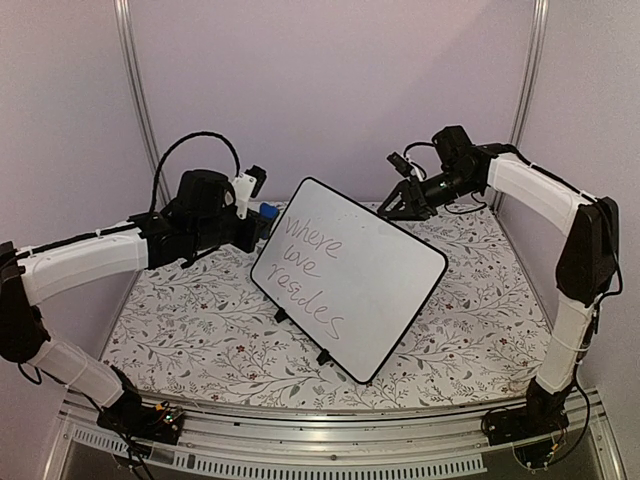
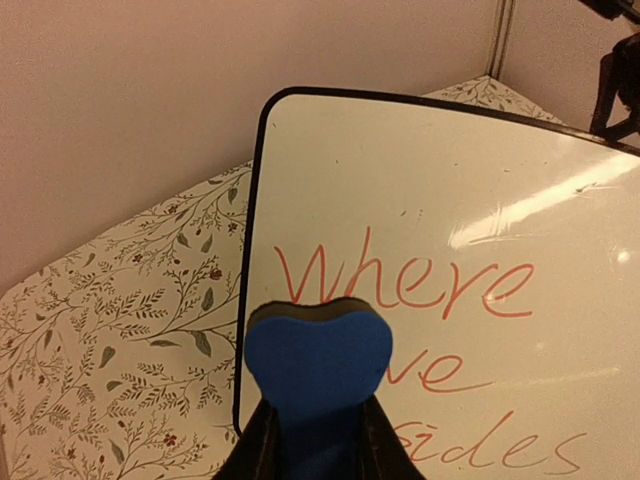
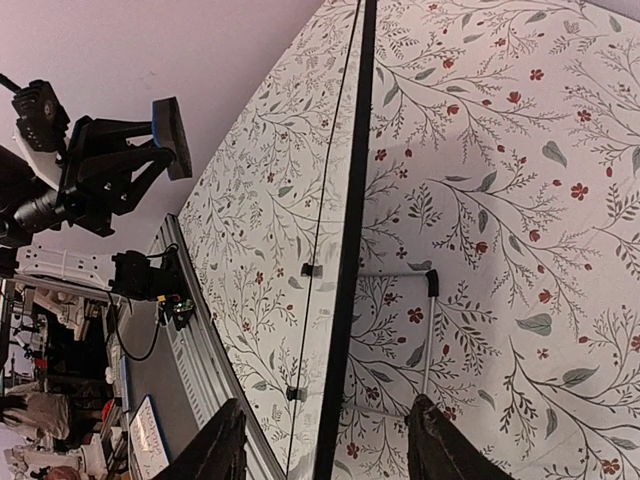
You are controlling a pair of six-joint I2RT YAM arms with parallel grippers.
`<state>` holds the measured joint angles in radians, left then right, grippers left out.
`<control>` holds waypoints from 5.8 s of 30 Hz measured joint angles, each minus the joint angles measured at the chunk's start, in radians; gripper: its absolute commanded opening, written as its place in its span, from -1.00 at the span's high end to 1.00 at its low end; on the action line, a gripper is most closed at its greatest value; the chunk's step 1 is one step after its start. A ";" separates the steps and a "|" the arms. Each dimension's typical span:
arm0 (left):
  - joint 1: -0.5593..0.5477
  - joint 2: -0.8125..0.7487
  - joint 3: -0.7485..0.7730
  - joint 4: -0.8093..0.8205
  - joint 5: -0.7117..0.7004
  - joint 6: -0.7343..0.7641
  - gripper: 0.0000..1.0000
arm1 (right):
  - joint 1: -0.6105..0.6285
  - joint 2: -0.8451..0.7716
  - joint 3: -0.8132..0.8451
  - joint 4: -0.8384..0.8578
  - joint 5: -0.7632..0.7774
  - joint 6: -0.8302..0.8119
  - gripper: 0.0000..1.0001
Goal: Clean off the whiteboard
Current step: Erase the whiteboard from the whiteboard stand.
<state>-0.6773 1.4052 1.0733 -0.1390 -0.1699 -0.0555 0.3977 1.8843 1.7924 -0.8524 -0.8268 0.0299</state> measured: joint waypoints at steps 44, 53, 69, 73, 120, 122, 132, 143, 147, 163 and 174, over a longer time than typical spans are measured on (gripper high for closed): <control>0.006 -0.031 -0.029 0.040 -0.005 0.009 1.00 | 0.151 0.011 0.113 -0.163 0.131 0.057 1.00; 0.006 -0.037 -0.044 0.052 -0.010 -0.047 1.00 | 0.223 0.011 0.174 -0.183 0.226 0.047 1.00; 0.091 -0.053 -0.167 0.191 -0.003 -0.183 1.00 | 0.272 0.000 0.198 -0.190 0.284 0.036 1.00; 0.109 -0.050 -0.215 0.216 0.021 -0.204 1.00 | 0.277 0.000 0.200 -0.190 0.295 0.037 1.00; 0.178 0.076 -0.342 0.366 0.241 -0.362 1.00 | 0.290 -0.001 0.209 -0.197 0.346 0.034 1.00; 0.178 0.076 -0.341 0.366 0.240 -0.362 1.00 | 0.291 -0.002 0.209 -0.197 0.346 0.034 1.00; 0.177 0.095 -0.225 0.346 0.207 -0.341 1.00 | 0.291 -0.003 0.208 -0.198 0.346 0.034 1.00; 0.181 0.132 -0.162 0.349 0.184 -0.323 1.00 | 0.290 -0.008 0.201 -0.198 0.357 0.039 1.00; 0.182 0.122 -0.211 0.365 0.180 -0.335 1.00 | 0.290 -0.008 0.201 -0.198 0.357 0.039 1.00; 0.180 0.108 -0.279 0.356 0.189 -0.356 1.00 | 0.291 -0.013 0.196 -0.198 0.358 0.040 1.00; 0.168 0.108 -0.181 0.347 0.234 -0.309 1.00 | 0.291 -0.013 0.195 -0.197 0.354 0.036 1.00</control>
<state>-0.5091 1.5131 0.8925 0.2077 0.0639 -0.3645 0.6891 1.8709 1.9873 -1.0496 -0.4725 0.0662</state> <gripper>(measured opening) 0.189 0.032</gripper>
